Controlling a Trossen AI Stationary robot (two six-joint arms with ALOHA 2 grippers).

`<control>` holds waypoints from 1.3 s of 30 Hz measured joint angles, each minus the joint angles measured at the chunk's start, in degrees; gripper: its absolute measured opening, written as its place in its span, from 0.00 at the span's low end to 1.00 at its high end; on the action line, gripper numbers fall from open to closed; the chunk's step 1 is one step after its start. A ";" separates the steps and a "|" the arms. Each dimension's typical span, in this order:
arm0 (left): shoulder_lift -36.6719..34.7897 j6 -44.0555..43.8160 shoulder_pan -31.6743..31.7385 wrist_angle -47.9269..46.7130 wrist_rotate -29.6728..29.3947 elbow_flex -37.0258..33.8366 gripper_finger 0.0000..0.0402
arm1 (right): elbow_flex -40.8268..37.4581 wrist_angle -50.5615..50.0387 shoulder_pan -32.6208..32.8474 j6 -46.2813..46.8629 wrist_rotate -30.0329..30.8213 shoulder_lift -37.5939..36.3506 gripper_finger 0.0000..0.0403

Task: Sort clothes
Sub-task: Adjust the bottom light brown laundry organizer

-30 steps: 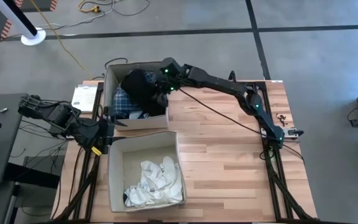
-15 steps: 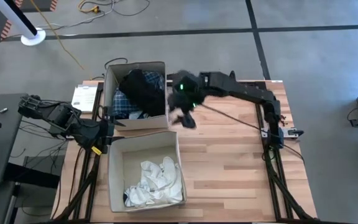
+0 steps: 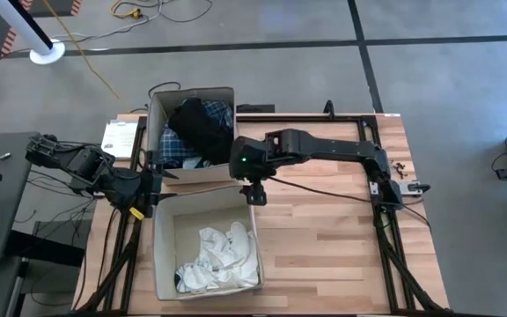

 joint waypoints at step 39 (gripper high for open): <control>1.11 -0.12 -0.01 -2.35 0.01 0.00 0.52 | -0.07 -24.21 -0.19 9.52 6.77 -11.07 0.00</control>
